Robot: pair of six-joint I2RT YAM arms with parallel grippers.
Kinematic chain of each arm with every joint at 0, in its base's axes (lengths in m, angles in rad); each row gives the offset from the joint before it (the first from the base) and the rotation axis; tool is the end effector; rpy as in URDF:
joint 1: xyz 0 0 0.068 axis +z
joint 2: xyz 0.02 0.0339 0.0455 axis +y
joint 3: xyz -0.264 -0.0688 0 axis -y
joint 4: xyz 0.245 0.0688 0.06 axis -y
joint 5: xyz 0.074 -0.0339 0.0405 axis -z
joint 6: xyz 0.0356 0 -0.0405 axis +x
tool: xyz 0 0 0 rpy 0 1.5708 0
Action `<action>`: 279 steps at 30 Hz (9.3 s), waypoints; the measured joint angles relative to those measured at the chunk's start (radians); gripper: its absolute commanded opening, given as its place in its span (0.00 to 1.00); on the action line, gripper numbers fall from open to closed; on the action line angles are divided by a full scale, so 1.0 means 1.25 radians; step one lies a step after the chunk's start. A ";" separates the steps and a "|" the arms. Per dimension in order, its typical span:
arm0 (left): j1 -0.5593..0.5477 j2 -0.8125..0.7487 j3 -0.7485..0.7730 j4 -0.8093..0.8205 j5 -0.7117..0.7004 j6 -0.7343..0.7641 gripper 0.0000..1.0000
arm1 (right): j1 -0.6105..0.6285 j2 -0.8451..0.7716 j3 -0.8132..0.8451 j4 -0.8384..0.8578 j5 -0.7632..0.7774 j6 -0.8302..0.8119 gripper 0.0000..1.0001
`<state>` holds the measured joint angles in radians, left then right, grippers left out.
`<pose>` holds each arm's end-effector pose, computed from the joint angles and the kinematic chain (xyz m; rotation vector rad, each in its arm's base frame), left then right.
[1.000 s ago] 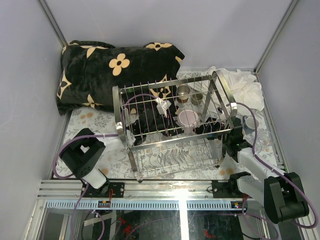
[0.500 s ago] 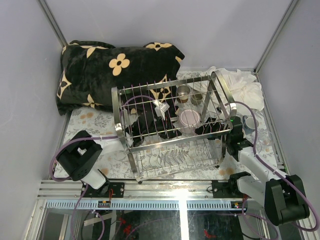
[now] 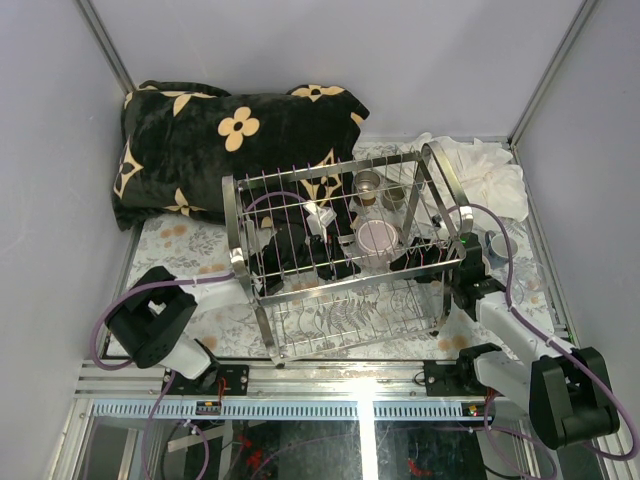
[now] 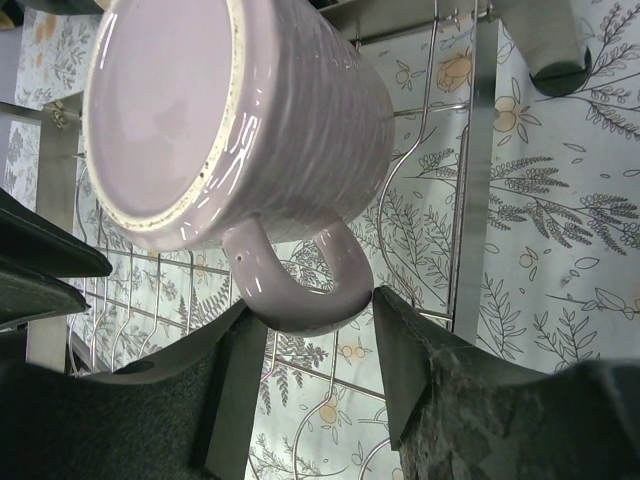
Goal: Unload the cups from the dish rack
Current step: Unload the cup from the dish rack.
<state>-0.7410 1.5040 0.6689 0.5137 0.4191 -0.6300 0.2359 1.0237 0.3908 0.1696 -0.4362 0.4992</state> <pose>0.2207 -0.2215 0.2019 0.4316 2.0483 -1.2851 0.2014 0.0639 0.1949 -0.0095 2.1076 0.8958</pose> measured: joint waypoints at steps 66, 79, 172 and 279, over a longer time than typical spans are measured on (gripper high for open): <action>0.057 -0.064 -0.054 -0.043 -0.049 0.016 0.22 | 0.136 0.071 0.007 0.112 0.136 -0.045 0.52; 0.098 -0.158 -0.131 -0.053 -0.129 -0.023 0.22 | 0.138 0.092 0.007 0.135 0.125 -0.044 0.52; 0.204 -0.465 -0.267 -0.117 -0.236 -0.041 0.31 | 0.141 0.134 0.031 0.136 0.133 0.004 0.53; 0.194 -0.466 -0.298 -0.082 -0.227 -0.036 0.34 | 0.146 -0.006 -0.032 0.107 0.194 -0.105 0.00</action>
<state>-0.4988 0.9215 0.2962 0.4107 0.1356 -0.6746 0.4183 1.0164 0.3508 0.3035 -0.1940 0.3679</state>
